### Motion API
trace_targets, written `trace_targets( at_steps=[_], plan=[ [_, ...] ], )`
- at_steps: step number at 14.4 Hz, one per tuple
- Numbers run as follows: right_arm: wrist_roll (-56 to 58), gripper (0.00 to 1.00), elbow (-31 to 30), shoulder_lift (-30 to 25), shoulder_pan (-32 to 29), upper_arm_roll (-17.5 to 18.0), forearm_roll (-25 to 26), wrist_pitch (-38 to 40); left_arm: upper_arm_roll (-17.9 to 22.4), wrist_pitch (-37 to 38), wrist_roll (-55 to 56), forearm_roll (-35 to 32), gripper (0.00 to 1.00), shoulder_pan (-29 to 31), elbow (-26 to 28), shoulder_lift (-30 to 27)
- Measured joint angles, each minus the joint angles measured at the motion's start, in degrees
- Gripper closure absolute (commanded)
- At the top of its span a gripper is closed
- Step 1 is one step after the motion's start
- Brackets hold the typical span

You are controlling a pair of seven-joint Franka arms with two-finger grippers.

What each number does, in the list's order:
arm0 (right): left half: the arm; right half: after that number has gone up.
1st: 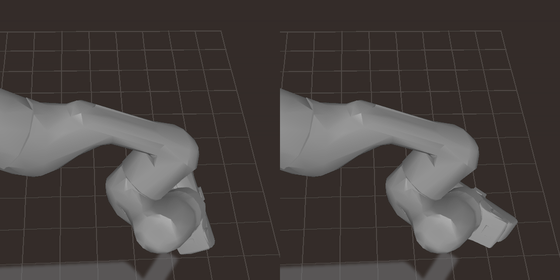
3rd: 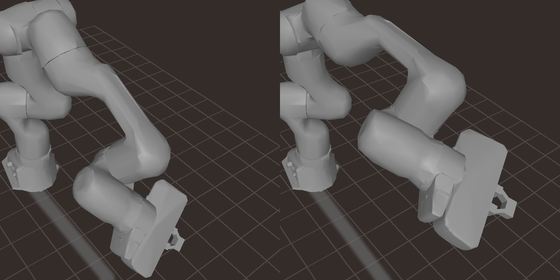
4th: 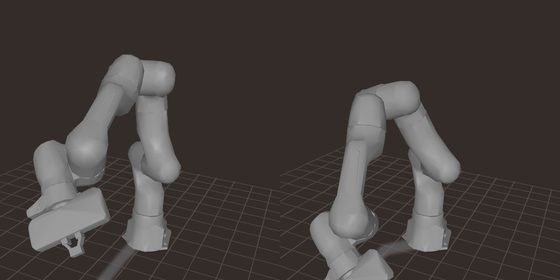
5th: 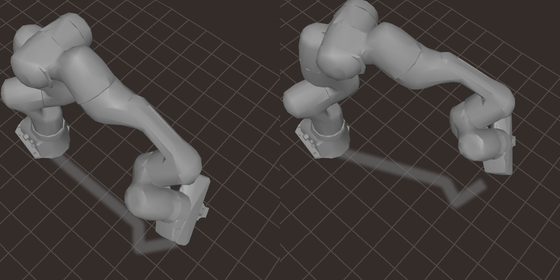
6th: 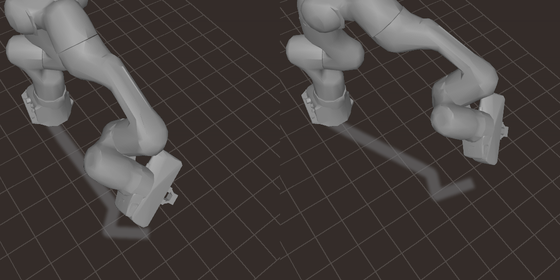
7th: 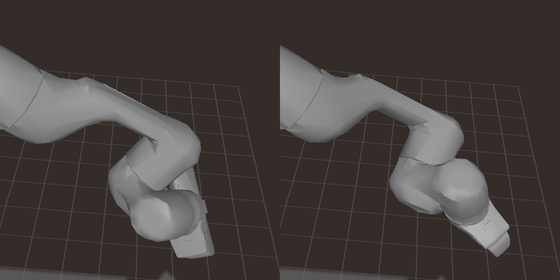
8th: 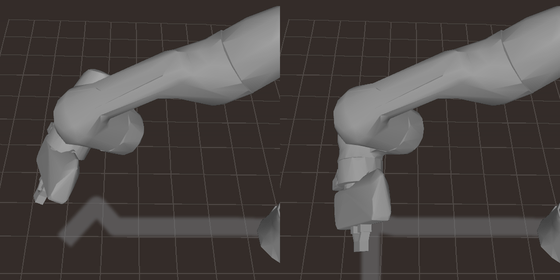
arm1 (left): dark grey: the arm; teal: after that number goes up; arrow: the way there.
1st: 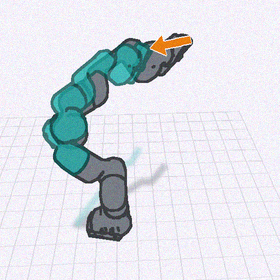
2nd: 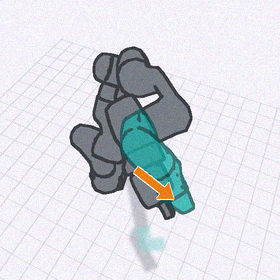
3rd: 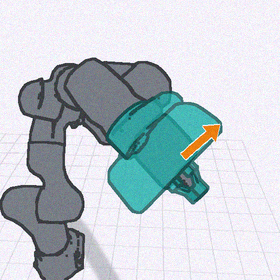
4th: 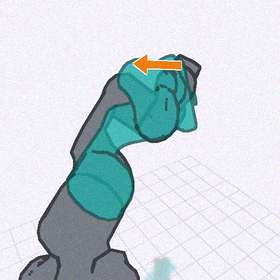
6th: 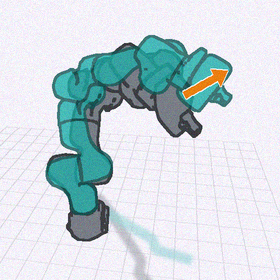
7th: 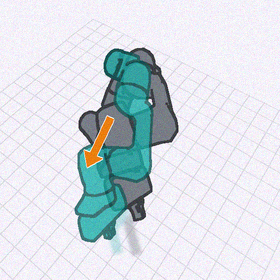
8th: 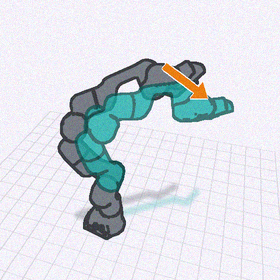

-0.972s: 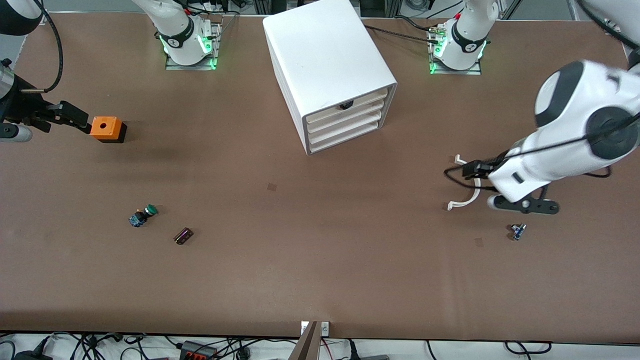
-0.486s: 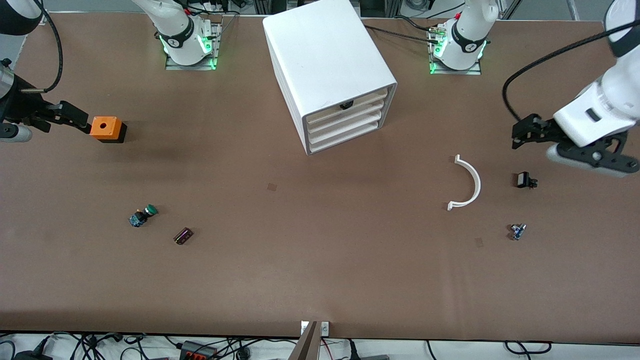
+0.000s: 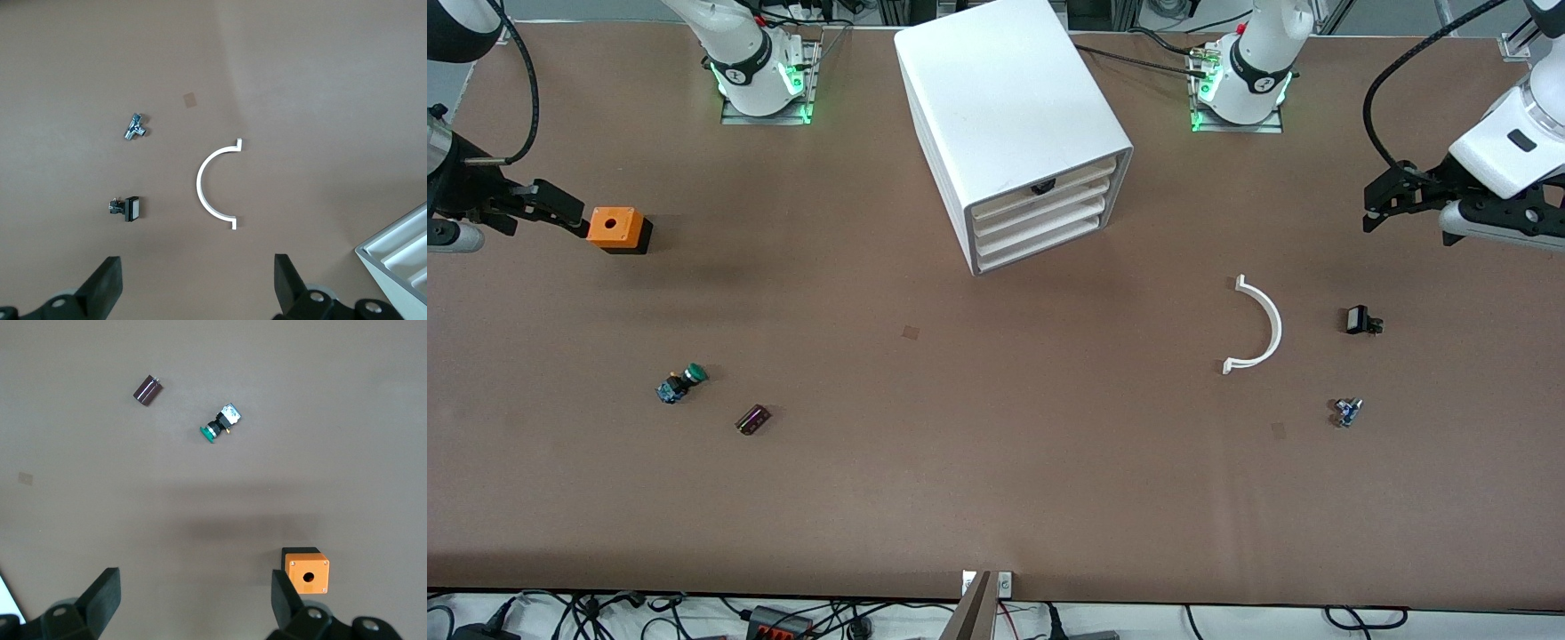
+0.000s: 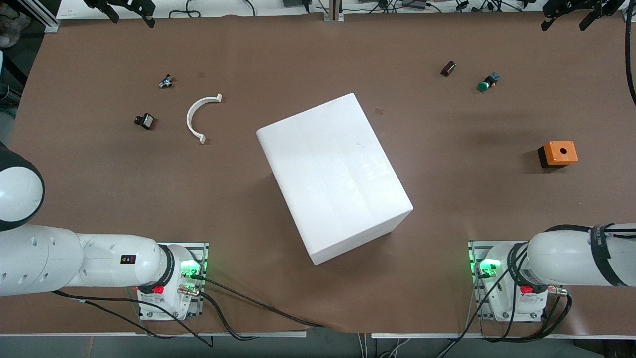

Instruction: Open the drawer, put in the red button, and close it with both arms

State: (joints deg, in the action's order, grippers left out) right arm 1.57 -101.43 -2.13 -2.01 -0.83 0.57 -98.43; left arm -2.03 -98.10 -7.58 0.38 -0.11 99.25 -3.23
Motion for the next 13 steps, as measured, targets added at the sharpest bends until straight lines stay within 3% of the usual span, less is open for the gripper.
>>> trace_targets(
  at_steps=[13],
  plan=[
    [0.0,0.0,0.6,0.0,0.0,0.0,0.0,0.0,-0.1,-0.3,-0.4,0.0,0.0,0.5,-0.1,0.6]
  ],
)
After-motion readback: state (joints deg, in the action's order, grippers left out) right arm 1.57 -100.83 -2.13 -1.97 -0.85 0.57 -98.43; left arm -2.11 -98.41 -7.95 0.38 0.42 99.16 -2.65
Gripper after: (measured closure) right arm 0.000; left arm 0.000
